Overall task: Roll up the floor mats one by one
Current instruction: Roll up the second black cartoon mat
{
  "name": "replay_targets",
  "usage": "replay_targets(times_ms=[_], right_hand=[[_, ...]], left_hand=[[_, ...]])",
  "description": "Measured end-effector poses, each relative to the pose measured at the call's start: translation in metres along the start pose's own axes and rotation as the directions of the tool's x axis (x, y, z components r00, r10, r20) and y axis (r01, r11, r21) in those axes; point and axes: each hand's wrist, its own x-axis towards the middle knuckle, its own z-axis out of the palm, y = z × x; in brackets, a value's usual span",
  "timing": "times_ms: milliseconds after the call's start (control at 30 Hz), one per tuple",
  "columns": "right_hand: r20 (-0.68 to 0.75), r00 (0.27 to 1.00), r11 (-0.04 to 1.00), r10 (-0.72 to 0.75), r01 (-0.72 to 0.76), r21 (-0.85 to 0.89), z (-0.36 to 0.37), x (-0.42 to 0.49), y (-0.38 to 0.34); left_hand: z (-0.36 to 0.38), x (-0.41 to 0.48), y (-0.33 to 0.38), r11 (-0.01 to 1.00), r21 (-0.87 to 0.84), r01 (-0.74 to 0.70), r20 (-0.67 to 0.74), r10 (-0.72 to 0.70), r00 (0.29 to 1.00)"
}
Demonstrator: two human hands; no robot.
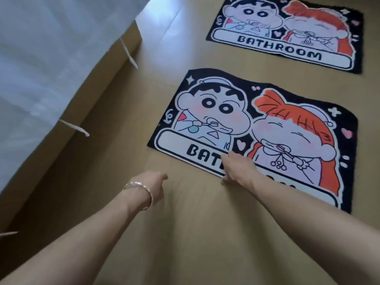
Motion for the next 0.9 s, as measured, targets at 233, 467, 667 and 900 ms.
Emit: replay_targets(times_ms=[233,467,667,900], right_hand=[[-0.032,0.993,0.981,-0.109,0.103,-0.164,0.012,-0.018,0.026],[-0.023,0.995,0.978,0.095,-0.089,0.188,0.005,-0.078,0.063],[0.045,0.902,0.845,0.43,-0.42,0.332,0.05,-0.112,0.094],[0.118,0.849,0.599,0.515,-0.455,0.659,0.023,-0.084,0.087]], left_hand=[[-0.007,0.024,0.031,0.976,0.1,-0.195,-0.153,0.209,0.966],[0.006,0.06,0.092,0.824,0.432,-0.366,-0.223,0.491,0.842],[0.001,0.061,0.117,0.789,0.462,-0.406,-0.125,0.511,0.85],[0.02,0.027,0.14,0.951,0.197,-0.236,-0.012,0.243,0.97]])
